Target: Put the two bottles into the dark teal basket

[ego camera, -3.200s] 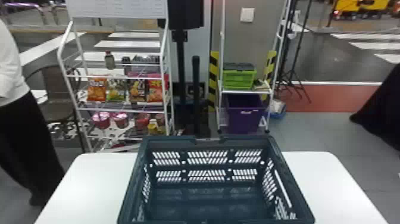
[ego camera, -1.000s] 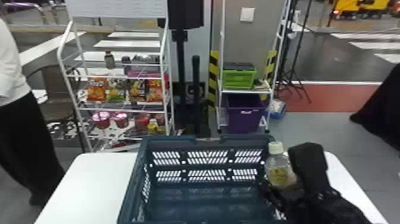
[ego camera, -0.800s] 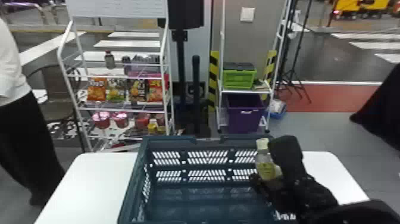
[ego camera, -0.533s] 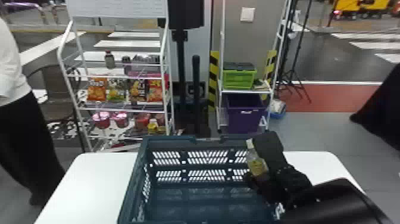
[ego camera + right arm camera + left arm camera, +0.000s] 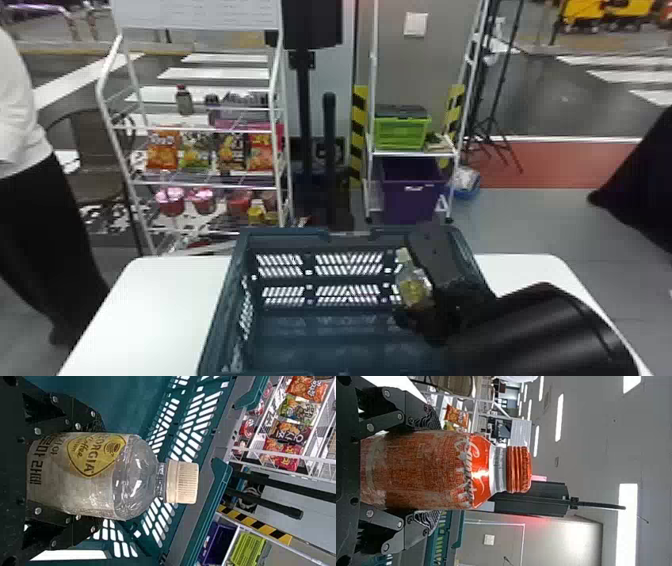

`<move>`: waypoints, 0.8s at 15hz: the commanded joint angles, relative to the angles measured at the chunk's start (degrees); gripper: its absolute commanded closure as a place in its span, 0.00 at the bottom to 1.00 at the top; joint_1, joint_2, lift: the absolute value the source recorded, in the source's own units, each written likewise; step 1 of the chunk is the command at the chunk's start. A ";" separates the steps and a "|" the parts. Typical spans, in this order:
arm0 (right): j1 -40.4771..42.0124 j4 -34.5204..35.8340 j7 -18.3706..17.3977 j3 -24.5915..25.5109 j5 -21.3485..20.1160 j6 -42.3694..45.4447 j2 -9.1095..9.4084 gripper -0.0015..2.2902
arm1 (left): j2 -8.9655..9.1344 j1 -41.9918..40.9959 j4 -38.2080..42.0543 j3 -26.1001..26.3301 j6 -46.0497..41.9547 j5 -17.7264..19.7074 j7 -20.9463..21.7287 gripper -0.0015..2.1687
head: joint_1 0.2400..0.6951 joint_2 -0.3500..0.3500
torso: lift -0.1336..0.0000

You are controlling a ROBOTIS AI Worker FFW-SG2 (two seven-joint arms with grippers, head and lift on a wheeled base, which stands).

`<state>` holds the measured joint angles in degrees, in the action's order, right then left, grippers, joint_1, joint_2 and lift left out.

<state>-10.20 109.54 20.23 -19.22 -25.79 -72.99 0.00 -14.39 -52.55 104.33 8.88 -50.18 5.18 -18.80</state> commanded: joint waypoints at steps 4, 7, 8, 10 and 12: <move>-0.25 0.59 -1.60 -0.21 0.74 -3.26 0.05 0.10 | -0.03 0.69 0.00 0.00 1.45 0.09 -0.09 0.99 | 0.57 0.50 | 1.00; -0.25 1.73 -1.60 -0.30 1.01 -3.96 0.05 0.02 | -0.11 0.78 0.18 0.00 1.45 0.18 -0.09 0.99 | 0.57 0.50 | 1.00; -0.08 2.70 -1.60 -0.47 1.01 -3.96 0.05 0.02 | -0.20 0.78 0.18 0.00 1.45 0.18 -0.09 0.99 | 0.57 0.50 | 1.00; 0.36 5.07 -1.51 -0.47 1.01 -3.96 0.05 0.02 | -0.29 0.78 0.09 0.00 1.45 0.18 0.00 0.99 | 0.57 0.50 | 1.00; 1.24 9.91 -0.90 0.06 1.09 -3.96 0.05 0.02 | -0.38 0.87 0.00 -0.09 1.45 0.27 0.17 0.99 | 0.57 0.50 | 1.00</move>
<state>-9.61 116.09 18.98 -19.56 -24.74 -76.95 0.00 -14.68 -51.72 104.37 8.87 -48.73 5.40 -18.68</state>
